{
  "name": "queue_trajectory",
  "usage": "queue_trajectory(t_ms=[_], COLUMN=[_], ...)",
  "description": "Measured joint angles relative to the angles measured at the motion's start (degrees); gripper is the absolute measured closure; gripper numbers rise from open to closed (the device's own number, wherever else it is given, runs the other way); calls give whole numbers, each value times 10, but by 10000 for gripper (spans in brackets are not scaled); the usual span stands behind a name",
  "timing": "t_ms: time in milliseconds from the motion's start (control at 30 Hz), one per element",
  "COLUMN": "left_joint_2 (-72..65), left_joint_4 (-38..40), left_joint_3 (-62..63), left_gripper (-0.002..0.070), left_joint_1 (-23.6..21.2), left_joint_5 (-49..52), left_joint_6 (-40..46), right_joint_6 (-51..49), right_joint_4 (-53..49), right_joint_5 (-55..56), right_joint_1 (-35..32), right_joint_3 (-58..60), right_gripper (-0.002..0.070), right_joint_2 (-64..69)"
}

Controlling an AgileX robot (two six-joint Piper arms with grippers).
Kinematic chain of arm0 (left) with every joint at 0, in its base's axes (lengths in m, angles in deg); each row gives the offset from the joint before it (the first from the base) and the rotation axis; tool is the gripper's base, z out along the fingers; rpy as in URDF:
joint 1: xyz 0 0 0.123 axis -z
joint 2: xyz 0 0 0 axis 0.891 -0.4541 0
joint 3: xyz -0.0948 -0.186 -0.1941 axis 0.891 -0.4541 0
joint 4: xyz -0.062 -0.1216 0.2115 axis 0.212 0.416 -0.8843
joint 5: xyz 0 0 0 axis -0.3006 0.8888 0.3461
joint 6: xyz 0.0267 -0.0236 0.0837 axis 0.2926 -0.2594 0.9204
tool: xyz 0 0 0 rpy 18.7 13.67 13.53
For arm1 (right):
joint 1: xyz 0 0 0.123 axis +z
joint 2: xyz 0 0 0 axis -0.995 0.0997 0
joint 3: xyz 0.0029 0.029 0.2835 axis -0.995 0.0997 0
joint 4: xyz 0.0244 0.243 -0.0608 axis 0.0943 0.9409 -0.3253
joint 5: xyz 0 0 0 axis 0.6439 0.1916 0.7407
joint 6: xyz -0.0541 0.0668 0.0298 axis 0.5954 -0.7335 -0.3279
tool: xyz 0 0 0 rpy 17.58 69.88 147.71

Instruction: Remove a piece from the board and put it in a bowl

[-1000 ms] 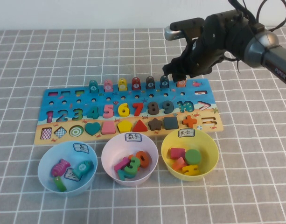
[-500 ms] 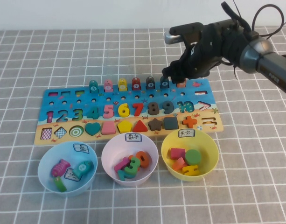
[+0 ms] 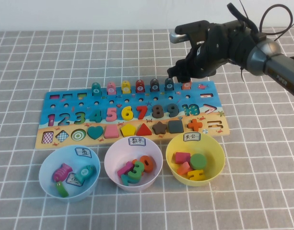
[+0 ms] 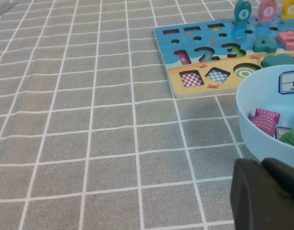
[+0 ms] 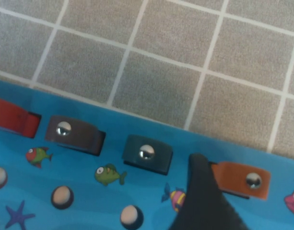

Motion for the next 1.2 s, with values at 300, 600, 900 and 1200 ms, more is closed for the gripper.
queue_trajectory(t_ms=[300,600,900,1200], left_joint_2=[0,0,0,0], left_joint_4=[0,0,0,0], left_joint_3=[0,0,0,0], left_gripper=[676,676,676,676], left_joint_1=[0,0,0,0], left_joint_5=[0,0,0,0], left_joint_6=[0,0,0,0], right_joint_6=[0,0,0,0], right_joint_4=[-2,-2,-2,-2], right_joint_5=[14,31,33,35], right_joint_1=[0,0,-5,-5], right_joint_3=[-1,-1,-1,-1], right_gripper=[308,308,308,308], right_joint_2=[10,11,25,31])
